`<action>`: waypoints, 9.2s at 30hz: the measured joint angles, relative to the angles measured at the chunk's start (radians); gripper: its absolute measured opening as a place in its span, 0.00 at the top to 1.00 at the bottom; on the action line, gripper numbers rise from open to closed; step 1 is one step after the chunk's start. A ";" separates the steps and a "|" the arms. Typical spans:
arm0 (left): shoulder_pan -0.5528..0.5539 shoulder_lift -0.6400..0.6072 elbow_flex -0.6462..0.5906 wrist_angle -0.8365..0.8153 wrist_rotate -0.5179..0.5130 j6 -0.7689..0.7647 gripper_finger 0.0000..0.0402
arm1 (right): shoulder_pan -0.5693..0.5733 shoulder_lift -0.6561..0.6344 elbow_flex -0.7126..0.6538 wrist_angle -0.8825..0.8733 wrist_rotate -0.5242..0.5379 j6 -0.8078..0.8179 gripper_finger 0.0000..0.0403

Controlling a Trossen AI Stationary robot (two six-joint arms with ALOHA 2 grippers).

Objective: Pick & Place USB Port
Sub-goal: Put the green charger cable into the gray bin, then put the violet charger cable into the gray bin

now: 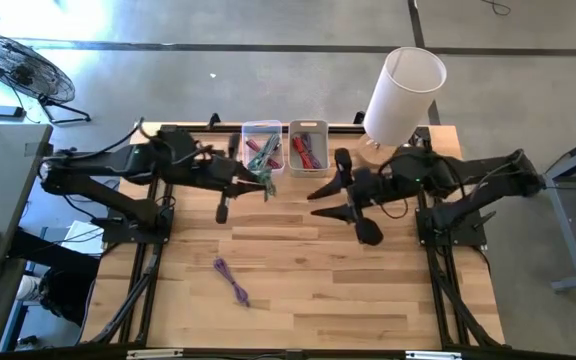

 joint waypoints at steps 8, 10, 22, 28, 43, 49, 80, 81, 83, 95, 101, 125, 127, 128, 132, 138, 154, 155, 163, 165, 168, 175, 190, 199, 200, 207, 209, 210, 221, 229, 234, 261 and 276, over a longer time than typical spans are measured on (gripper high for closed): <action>0.052 0.078 0.002 0.078 0.168 -0.003 0.98 | -0.032 0.040 0.000 0.024 0.009 0.003 0.56; 0.055 0.090 0.002 0.082 0.168 -0.009 0.98 | -0.032 0.040 0.000 0.026 0.012 0.000 0.51; 0.052 0.098 0.001 0.085 0.174 -0.002 0.98 | -0.058 0.046 0.000 0.031 0.054 -0.008 0.45; 0.053 0.128 0.003 0.136 0.194 -0.001 0.98 | -0.091 0.046 0.000 0.031 0.021 -0.006 0.45; 0.053 0.167 0.002 0.192 0.203 -0.002 0.98 | -0.098 0.063 0.000 0.031 -0.002 -0.023 0.45; 0.053 0.186 0.002 0.190 0.213 -0.019 0.98 | -0.098 0.106 0.000 0.031 -0.037 -0.023 0.45; 0.053 0.188 0.002 0.176 0.228 -0.020 0.98 | -0.080 0.116 0.000 0.130 0.005 -0.184 0.63; 0.053 0.188 0.002 0.176 0.230 -0.020 0.98 | -0.080 0.116 0.000 0.128 0.020 -0.193 0.68; 0.054 0.188 0.002 0.176 0.229 -0.020 0.98 | -0.080 0.115 0.000 0.121 0.044 -0.206 0.79; 0.054 0.187 0.013 0.173 0.207 -0.096 0.73 | -0.043 0.105 0.000 0.101 0.200 -0.305 0.95; 0.052 0.143 0.084 0.091 0.241 -0.043 0.65 | -0.014 0.040 0.000 0.042 0.339 -0.320 0.96; 0.052 -0.023 0.615 -0.907 -0.444 -0.027 0.65 | -0.200 0.229 0.000 -0.294 0.631 0.248 0.96; 0.052 -0.028 0.613 -0.976 -0.458 -0.084 0.65 | -0.232 0.261 0.000 -0.298 0.623 0.263 0.96; 0.052 -0.025 0.613 -1.010 -0.462 -0.094 0.65 | -0.247 0.275 0.000 -0.295 0.616 0.267 0.96; 0.052 -0.021 0.612 -1.104 -0.472 -0.091 0.65 | -0.306 0.325 0.000 -0.255 0.587 0.273 0.96; 0.052 -0.015 0.612 -1.176 -0.526 -0.090 0.65 | -0.391 0.373 0.000 -0.259 0.594 0.293 0.96; 0.052 -0.037 0.454 -1.212 -0.563 -0.051 0.65 | -0.536 0.478 0.000 -0.303 0.505 0.355 0.96; 0.052 -0.037 0.437 -1.211 -0.558 -0.026 0.65 | -0.541 0.489 0.000 -0.308 0.493 0.362 0.96; 0.052 -0.036 0.317 -1.213 -0.551 -0.002 0.65 | -0.550 0.560 0.000 -0.318 0.474 0.343 0.90; 0.052 -0.036 0.300 -1.212 -0.550 -0.004 0.65 | -0.552 0.566 0.000 -0.303 0.466 0.341 0.85; 0.052 -0.036 0.285 -1.212 -0.538 -0.004 0.65 | -0.554 0.566 0.000 -0.277 0.453 0.340 0.75; 0.052 -0.036 0.252 -1.212 -0.436 -0.004 0.65 | -0.554 0.562 0.000 -0.261 0.355 0.341 0.55; 0.052 -0.051 0.241 -1.212 -0.076 0.004 0.65 | -0.513 0.422 0.000 0.110 -0.256 0.314 0.45; 0.052 -0.052 0.142 -1.212 0.230 0.009 0.65 | -0.365 0.196 0.000 0.153 -0.364 0.208 0.45; 0.052 -0.052 0.116 -1.210 0.232 0.009 0.65 | -0.344 0.175 0.000 0.151 -0.364 0.200 0.45; 0.050 -0.044 -0.095 -1.076 0.294 0.015 0.65 | -0.191 0.068 0.000 0.066 -0.368 0.110 0.45; 0.018 -0.045 -0.154 -0.963 0.321 0.015 0.65 | -0.151 0.049 0.000 0.019 -0.368 0.071 0.45; -0.003 -0.044 -0.179 -0.909 0.324 0.016 0.65 | -0.132 0.044 0.000 0.000 -0.368 0.054 0.45; -0.297 0.042 -0.316 -0.664 0.130 0.065 0.65 | -0.018 0.036 0.000 -0.061 -0.350 0.036 0.45; -0.404 0.176 -0.359 -0.589 -0.041 0.094 0.65 | 0.016 0.009 0.000 -0.036 -0.336 0.044 0.46; -0.406 0.286 -0.359 -0.569 -0.067 0.013 0.65 | 0.019 -0.005 0.000 -0.029 -0.313 0.067 0.46; -0.482 0.451 -0.358 -0.392 0.052 -0.049 0.65 | 0.097 -0.022 0.000 -0.055 -0.306 0.081 0.46; -0.478 0.584 -0.357 -0.349 0.059 -0.089 0.65 | 0.119 -0.022 0.000 -0.069 -0.307 0.089 0.47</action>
